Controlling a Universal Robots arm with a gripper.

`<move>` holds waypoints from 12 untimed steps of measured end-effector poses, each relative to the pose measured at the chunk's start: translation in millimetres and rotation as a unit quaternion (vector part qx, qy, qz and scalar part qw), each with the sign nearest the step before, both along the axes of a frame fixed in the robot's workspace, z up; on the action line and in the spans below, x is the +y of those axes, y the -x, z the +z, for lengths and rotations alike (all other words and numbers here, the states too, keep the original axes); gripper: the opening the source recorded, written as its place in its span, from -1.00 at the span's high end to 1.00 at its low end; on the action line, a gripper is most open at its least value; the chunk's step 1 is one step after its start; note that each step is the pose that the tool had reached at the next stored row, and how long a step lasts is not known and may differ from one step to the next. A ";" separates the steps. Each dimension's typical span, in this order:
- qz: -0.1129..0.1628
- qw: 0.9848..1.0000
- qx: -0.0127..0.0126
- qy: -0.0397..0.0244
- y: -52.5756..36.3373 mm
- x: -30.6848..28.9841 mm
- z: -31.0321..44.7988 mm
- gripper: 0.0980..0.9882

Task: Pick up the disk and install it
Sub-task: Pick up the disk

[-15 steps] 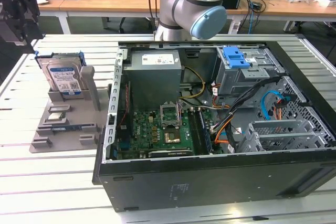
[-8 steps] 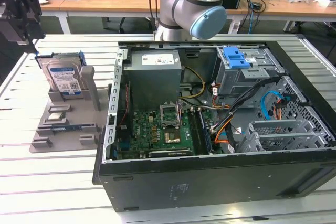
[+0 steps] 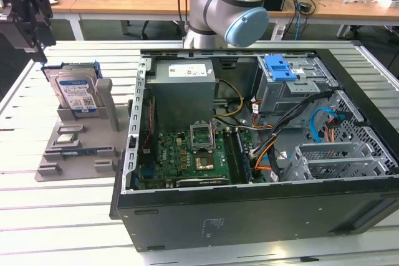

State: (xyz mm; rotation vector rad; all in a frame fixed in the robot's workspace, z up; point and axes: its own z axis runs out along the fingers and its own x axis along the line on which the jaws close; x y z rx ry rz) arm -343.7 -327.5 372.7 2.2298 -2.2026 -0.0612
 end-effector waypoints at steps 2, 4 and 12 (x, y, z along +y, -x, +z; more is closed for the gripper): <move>0.000 1.000 0.000 0.000 -0.5 3.5 0.0 -0.13; 0.000 1.000 0.000 0.000 -1.4 9.1 -0.2 -0.13; 0.001 1.000 0.000 0.000 -2.8 13.0 -13.8 -0.13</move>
